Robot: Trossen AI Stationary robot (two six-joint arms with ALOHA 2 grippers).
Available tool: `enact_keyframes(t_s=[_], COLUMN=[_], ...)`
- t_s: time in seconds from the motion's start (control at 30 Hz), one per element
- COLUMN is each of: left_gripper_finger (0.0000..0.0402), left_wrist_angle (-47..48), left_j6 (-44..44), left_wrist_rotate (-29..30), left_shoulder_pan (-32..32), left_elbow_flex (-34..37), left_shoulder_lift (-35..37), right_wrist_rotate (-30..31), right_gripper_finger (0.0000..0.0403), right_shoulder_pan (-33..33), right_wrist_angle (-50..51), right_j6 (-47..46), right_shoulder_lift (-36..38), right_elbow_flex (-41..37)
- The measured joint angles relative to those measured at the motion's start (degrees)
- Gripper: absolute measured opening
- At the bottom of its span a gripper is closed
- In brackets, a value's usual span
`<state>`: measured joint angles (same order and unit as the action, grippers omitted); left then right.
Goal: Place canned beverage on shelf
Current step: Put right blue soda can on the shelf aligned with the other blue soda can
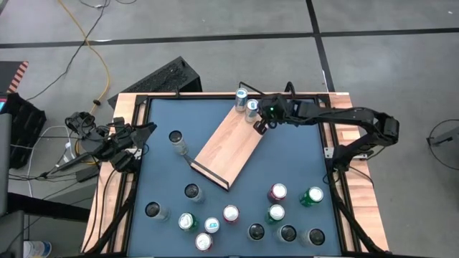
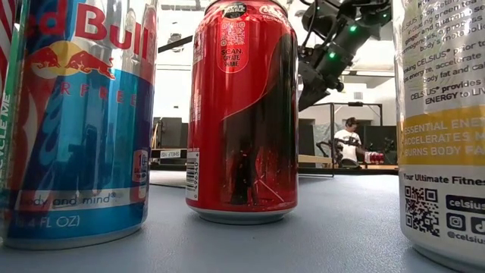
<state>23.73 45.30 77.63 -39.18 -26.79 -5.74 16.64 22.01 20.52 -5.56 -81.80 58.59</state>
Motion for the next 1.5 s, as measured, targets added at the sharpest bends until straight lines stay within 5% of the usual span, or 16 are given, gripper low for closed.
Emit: enact_keyframes(t_s=[0.33, 0.7, 1.5], left_gripper_finger=[0.0194, 0.0194, 0.0194], left_wrist_angle=[0.0, -0.02, 1.39], left_j6=[0.19, 0.54, 2.0], left_wrist_rotate=[0.01, -0.4, -0.18], left_shoulder_pan=[0.0, 0.0, 0.0], left_elbow_flex=[0.0, 0.0, 0.0], left_shoulder_lift=[0.0, 0.0, 0.0], right_wrist_rotate=[-0.07, -1.73, -2.81], right_gripper_finger=[0.0, 0.0, 0.0], right_shoulder_pan=[3.17, -2.51, -0.59], right_wrist_angle=[-1.32, -1.34, -3.35], right_j6=[0.56, -1.04, -0.01], right_shoulder_lift=[0.02, 0.04, 0.31], right_elbow_flex=[0.0, 0.0, 0.0])
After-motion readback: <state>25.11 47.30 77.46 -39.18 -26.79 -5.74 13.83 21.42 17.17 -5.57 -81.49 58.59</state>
